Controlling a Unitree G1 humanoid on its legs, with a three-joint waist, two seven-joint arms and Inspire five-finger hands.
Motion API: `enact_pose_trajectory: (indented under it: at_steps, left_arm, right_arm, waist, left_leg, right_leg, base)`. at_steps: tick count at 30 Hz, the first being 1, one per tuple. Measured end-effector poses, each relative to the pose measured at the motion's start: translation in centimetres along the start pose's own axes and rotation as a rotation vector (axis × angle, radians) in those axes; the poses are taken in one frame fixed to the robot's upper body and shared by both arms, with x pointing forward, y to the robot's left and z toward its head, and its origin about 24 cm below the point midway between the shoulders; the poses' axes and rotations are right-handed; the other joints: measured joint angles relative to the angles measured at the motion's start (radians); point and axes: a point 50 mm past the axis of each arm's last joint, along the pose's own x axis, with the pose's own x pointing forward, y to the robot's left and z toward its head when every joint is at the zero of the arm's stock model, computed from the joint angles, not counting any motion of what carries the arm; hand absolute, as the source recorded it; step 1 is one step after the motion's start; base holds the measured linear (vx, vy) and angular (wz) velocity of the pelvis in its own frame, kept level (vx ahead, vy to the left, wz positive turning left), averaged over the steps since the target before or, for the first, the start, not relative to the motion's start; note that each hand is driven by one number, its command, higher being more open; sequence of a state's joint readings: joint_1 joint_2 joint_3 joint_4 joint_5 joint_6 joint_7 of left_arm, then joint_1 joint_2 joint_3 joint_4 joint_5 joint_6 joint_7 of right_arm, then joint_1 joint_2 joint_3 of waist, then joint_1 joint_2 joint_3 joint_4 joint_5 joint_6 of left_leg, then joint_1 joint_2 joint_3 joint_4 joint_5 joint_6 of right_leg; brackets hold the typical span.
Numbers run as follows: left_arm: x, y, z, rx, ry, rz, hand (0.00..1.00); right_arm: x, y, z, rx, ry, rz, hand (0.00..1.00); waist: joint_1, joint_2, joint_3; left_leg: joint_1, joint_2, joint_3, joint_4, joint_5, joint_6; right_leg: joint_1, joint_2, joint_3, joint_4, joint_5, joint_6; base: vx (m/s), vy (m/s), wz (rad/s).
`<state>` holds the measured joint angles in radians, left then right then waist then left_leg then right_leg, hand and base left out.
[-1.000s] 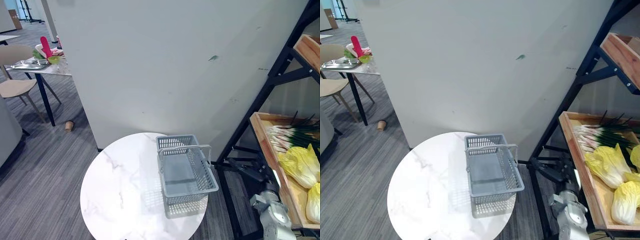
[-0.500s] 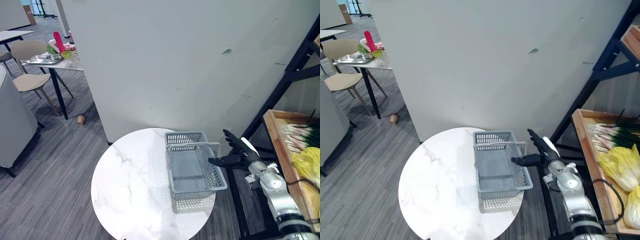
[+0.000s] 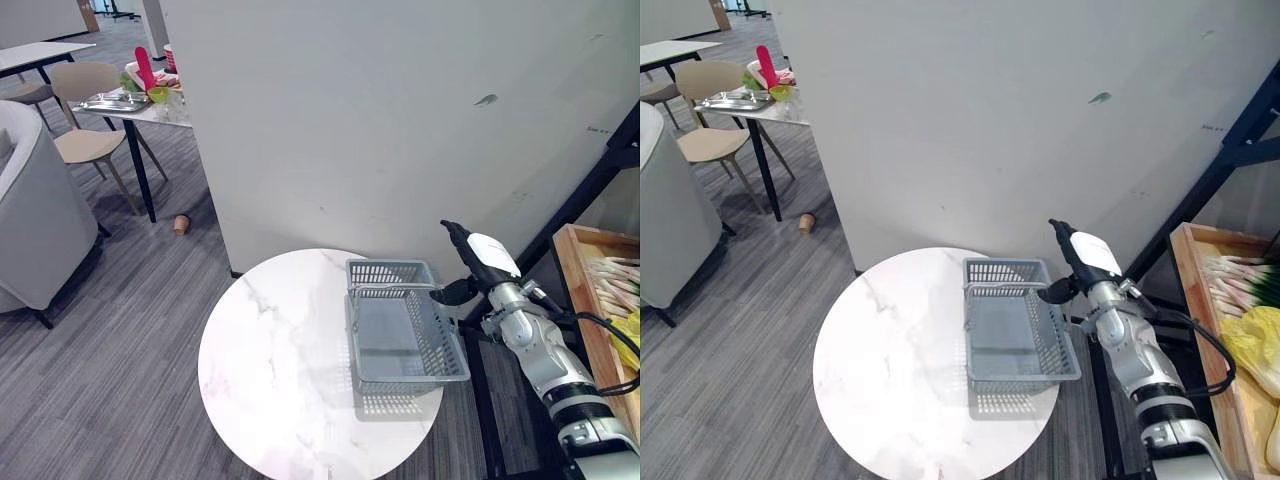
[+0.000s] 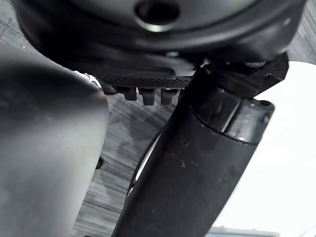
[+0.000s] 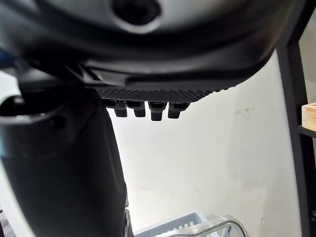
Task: Pick vegetable in the basket
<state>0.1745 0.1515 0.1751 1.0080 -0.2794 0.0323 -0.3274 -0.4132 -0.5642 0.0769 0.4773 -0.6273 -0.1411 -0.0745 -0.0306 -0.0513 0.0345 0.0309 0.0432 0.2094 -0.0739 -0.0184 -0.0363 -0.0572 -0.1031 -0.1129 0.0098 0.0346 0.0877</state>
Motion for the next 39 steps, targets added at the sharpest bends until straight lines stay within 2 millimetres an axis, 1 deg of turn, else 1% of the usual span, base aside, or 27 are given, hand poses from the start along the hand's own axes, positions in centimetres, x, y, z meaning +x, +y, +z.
enact_pose_trajectory:
  at_steps: [2,6,10,13,17,19,20,22,23,24,25,26,28,29,31,32,33,34,35,36,39]
  left_arm:
    - [0.0,0.0,0.0,0.007,-0.001,0.0,1.0]
    - [0.0,0.1,0.1,0.013,-0.005,0.002,1.0]
    - [-0.1,0.4,0.2,0.019,-0.002,0.009,1.0]
    - [-0.3,0.7,-0.3,0.033,0.016,0.018,1.0]
    - [-0.5,1.0,-0.2,0.05,0.02,0.026,1.0]
    - [-0.5,1.0,0.0,0.054,0.012,0.027,1.0]
    - [-0.4,1.0,0.3,0.056,0.001,0.024,1.0]
    - [-0.2,0.6,1.1,0.03,-0.039,0.008,1.0]
    - [0.0,0.3,1.8,0.008,-0.067,-0.005,1.0]
    - [0.0,0.2,2.0,0.001,-0.076,-0.009,1.0]
    - [0.1,0.1,2.4,-0.001,-0.092,-0.015,1.0]
    - [0.1,0.0,2.5,-0.003,-0.097,-0.017,1.0]
    - [0.2,-0.2,3.2,0.004,-0.13,-0.03,1.0]
    - [0.2,-0.3,3.4,0.007,-0.139,-0.034,1.0]
    - [0.4,-0.8,4.5,0.021,-0.174,-0.052,1.0]
    - [0.4,-0.9,4.8,0.025,-0.187,-0.056,1.0]
    - [0.4,-1.0,5.4,0.032,-0.211,-0.062,1.0]
    - [0.5,-1.2,6.1,0.035,-0.234,-0.07,1.0]
    - [0.5,-1.3,6.5,0.033,-0.245,-0.072,1.0]
    - [0.5,-1.3,7.1,0.037,-0.262,-0.076,1.0]
    - [0.5,-1.3,7.5,0.05,-0.271,-0.078,1.0]
  right_arm:
    - [0.1,0.5,0.2,-0.009,-0.003,0.03,1.0]
    - [0.0,1.4,-0.5,-0.014,0.028,0.088,1.0]
    - [0.3,2.3,-0.6,-0.033,0.048,0.164,1.0]
    - [0.4,2.8,-0.9,-0.047,0.074,0.203,1.0]
    - [1.2,2.7,-1.0,-0.068,0.104,0.217,1.0]
    - [1.6,2.3,-1.4,-0.073,0.146,0.214,1.0]
    - [1.9,1.9,-1.6,-0.077,0.164,0.204,1.0]
    - [3.0,0.4,-1.7,-0.088,0.205,0.166,1.0]
    - [3.8,-1.1,-1.8,-0.096,0.234,0.127,1.0]
    - [4.1,-1.6,-1.8,-0.095,0.244,0.114,1.0]
    - [4.5,-2.5,-1.7,-0.086,0.256,0.086,1.0]
    - [4.7,-2.9,-1.7,-0.08,0.26,0.071,1.0]
    - [5.4,-4.8,-1.3,-0.058,0.258,0.011,1.0]
    - [5.6,-5.3,-1.1,-0.04,0.253,-0.004,1.0]
    - [6.2,-7.8,-0.8,0.006,0.246,-0.053,1.0]
    - [6.2,-8.3,-0.8,0.014,0.246,-0.063,1.0]
    - [6.2,-9.0,-0.9,0.008,0.248,-0.07,0.0]
    - [6.0,-9.5,-1.3,-0.003,0.251,-0.071,0.0]
    - [6.0,-9.7,-1.4,-0.006,0.253,-0.072,0.0]
    - [6.0,-10.0,-1.4,-0.015,0.245,-0.071,0.0]
    - [6.2,-10.7,-0.9,-0.03,0.212,-0.05,0.0]
  waist:
    - [0.002,-0.002,0.002]
    - [0.015,-0.006,0.004]
    - [0.019,-0.014,0.014]
    - [0.025,-0.016,0.017]
    - [0.032,-0.015,0.045]
    - [0.044,-0.015,0.062]
    - [0.048,-0.014,0.073]
    - [0.055,-0.012,0.111]
    - [0.065,-0.009,0.147]
    - [0.068,-0.009,0.162]
    - [0.077,-0.009,0.19]
    - [0.08,-0.009,0.198]
    - [0.086,-0.005,0.23]
    - [0.087,-0.004,0.238]
    - [0.09,0.006,0.265]
    - [0.092,0.008,0.271]
    - [0.099,0.011,0.277]
    - [0.106,0.011,0.278]
    - [0.107,0.011,0.279]
    - [0.107,0.011,0.28]
    - [0.106,0.012,0.285]
  left_leg:
    - [-0.003,-0.007,-0.004,0.0,0.004,0.006]
    - [-0.007,-0.019,-0.011,-0.004,0.012,0.016]
    - [-0.02,-0.031,-0.018,-0.013,0.029,0.023]
    - [-0.033,-0.035,-0.028,-0.013,0.037,0.027]
    - [-0.053,-0.043,-0.031,-0.013,0.049,0.033]
    - [-0.064,-0.045,-0.031,-0.013,0.054,0.035]
    - [-0.077,-0.045,-0.031,-0.013,0.059,0.037]
    - [-0.108,-0.046,-0.03,-0.013,0.073,0.042]
    - [-0.13,-0.047,-0.03,-0.013,0.086,0.047]
    - [-0.137,-0.047,-0.03,-0.013,0.09,0.048]
    - [-0.148,-0.046,-0.031,-0.013,0.096,0.049]
    - [-0.157,-0.044,-0.031,-0.013,0.099,0.051]
    - [-0.195,-0.044,-0.036,-0.013,0.115,0.053]
    - [-0.202,-0.042,-0.036,-0.013,0.116,0.052]
    - [-0.227,-0.038,-0.038,-0.013,0.122,0.051]
    - [-0.229,-0.038,-0.038,-0.013,0.123,0.052]
    - [-0.235,-0.036,-0.038,-0.013,0.123,0.052]
    - [-0.246,-0.033,-0.039,-0.013,0.127,0.05]
    - [-0.252,-0.032,-0.041,-0.013,0.13,0.049]
    - [-0.26,-0.027,-0.043,-0.013,0.137,0.041]
    - [-0.261,-0.021,-0.042,-0.013,0.143,0.035]
  right_leg:
    - [0.0,-0.003,-0.003,-0.002,0.005,0.006]
    - [-0.001,-0.014,-0.013,-0.003,0.008,0.008]
    - [-0.013,-0.024,-0.016,-0.006,0.01,0.012]
    - [-0.022,-0.028,-0.022,-0.006,0.012,0.013]
    - [-0.037,-0.031,-0.023,-0.016,0.03,0.013]
    - [-0.044,-0.031,-0.023,-0.024,0.043,0.009]
    - [-0.055,-0.031,-0.022,-0.029,0.054,0.006]
    - [-0.085,-0.031,-0.021,-0.034,0.08,-0.002]
    - [-0.106,-0.032,-0.02,-0.037,0.097,-0.006]
    - [-0.111,-0.032,-0.02,-0.038,0.103,-0.006]
    - [-0.122,-0.032,-0.02,-0.04,0.112,-0.011]
    - [-0.13,-0.032,-0.02,-0.041,0.116,-0.015]
    - [-0.166,-0.031,-0.021,-0.045,0.14,-0.023]
    - [-0.171,-0.031,-0.019,-0.046,0.145,-0.024]
    - [-0.193,-0.028,-0.008,-0.053,0.168,-0.024]
    - [-0.194,-0.027,-0.006,-0.053,0.17,-0.024]
    - [-0.201,-0.025,0.002,-0.054,0.174,-0.023]
    - [-0.211,-0.023,0.006,-0.056,0.174,-0.023]
    - [-0.214,-0.022,0.007,-0.059,0.174,-0.023]
    - [-0.221,-0.017,0.008,-0.062,0.174,-0.023]
    - [-0.221,-0.009,0.008,-0.066,0.174,-0.023]
  base:
    - [-0.04,0.032,0.07]
    - [-0.05,0.031,0.06]
    - [-0.05,0.026,0.04]
    - [-0.04,0.023,0.1]
    - [-0.05,0.031,0.03]
    - [-0.06,0.035,-0.01]
    - [-0.09,0.042,-0.02]
    - [-0.11,0.045,-0.01]
    - [-0.11,0.047,0.01]
    - [-0.14,0.054,0.01]
    - [-0.09,0.029,0.02]
    - [-0.1,0.034,0.02]
    - [-0.1,0.037,0.05]
    - [-0.09,0.046,0.06]
    - [-0.1,0.056,0.03]
    - [-0.08,0.057,-0.01]
    - [-0.06,0.05,-0.02]
    - [-0.04,0.045,0.0]
    - [-0.03,0.036,0.03]
    - [0.0,0.0,0.0]
    - [0.01,0.01,-0.03]
